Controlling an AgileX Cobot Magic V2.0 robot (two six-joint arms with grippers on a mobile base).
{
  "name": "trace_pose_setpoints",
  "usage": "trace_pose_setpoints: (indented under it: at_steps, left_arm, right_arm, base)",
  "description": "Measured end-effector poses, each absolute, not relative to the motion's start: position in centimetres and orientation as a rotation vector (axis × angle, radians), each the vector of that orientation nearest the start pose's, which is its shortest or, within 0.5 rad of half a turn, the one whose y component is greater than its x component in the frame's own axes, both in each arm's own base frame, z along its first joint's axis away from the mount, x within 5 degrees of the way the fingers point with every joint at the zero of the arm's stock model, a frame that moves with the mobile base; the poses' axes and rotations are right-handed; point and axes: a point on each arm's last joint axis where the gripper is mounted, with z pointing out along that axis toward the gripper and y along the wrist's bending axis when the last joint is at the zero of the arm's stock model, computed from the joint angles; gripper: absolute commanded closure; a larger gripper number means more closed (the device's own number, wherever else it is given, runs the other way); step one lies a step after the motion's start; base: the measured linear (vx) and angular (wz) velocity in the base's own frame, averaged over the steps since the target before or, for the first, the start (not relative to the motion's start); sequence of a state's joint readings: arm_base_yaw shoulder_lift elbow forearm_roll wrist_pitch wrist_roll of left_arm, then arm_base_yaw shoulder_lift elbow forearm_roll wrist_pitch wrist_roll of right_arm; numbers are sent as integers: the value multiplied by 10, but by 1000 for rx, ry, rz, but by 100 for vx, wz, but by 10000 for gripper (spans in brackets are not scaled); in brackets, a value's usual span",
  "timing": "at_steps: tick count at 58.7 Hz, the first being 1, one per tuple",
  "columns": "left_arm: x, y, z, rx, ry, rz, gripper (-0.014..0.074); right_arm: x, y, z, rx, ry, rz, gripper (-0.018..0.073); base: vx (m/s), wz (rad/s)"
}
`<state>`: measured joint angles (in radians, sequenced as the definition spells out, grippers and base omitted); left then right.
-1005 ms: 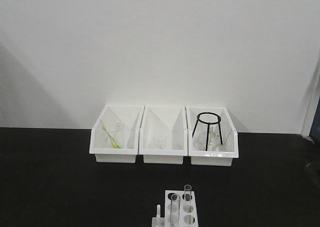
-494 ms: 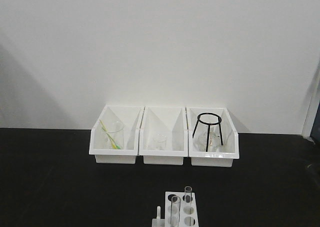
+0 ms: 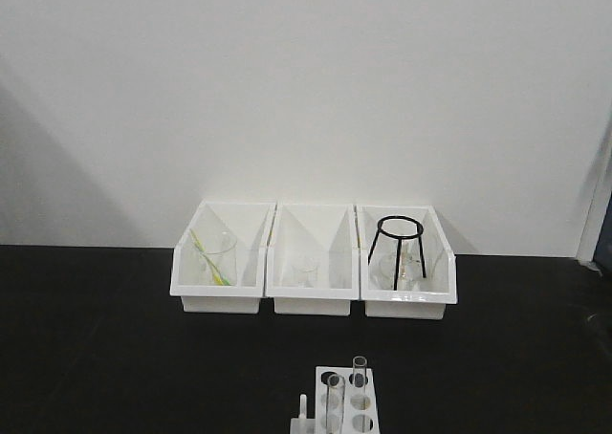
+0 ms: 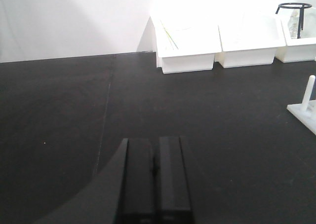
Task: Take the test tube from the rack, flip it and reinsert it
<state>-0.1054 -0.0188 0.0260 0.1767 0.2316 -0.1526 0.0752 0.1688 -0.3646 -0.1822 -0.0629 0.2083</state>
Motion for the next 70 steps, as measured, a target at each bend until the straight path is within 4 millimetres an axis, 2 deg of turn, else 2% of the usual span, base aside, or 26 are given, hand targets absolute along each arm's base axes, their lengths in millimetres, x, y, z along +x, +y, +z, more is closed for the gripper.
trace_pose_setpoints:
  at_steps: [4, 10, 17, 25, 34, 44, 54, 59, 66, 70]
  left_arm:
    - [55, -2, 185, 77, 1717, -29, 602]
    - [55, -2, 185, 77, 1717, -29, 602]
    - [55, -2, 185, 77, 1717, -29, 602]
    - [55, -2, 185, 77, 1717, -29, 602]
    - [55, -2, 185, 77, 1717, -29, 602]
    - [55, -2, 185, 77, 1717, -29, 602]
    - [55, -2, 185, 77, 1717, -29, 602]
    - [55, -2, 185, 77, 1717, -29, 602]
    - [55, -2, 185, 77, 1717, -29, 602]
    - [55, -2, 185, 77, 1717, -29, 602]
  right_arm:
    - [63, 6, 357, -70, 1240, 57, 570]
    - [98, 9, 379, -93, 1312, 34, 570]
    - [137, 11, 380, -98, 1431, 31, 566]
    - [161, 13, 371, -103, 1513, 30, 524]
    - [165, 14, 370, -105, 1519, 31, 393]
    - [165, 13, 371, -104, 1522, 30, 118]
    - [165, 13, 369, -103, 1535, 27, -71]
    - [165, 13, 370, -101, 1525, 31, -97]
    - [164, 14, 373, -61, 1480, 87, -86]
    - [165, 16, 365, -44, 1466, 131, -73]
  base:
    - [0, 0]
    - [0, 0]
    - [0, 0]
    - [0, 0]
    - [0, 0]
    - [0, 0]
    - [0, 0]
    - [0, 0]
    - [0, 0]
    - [0, 0]
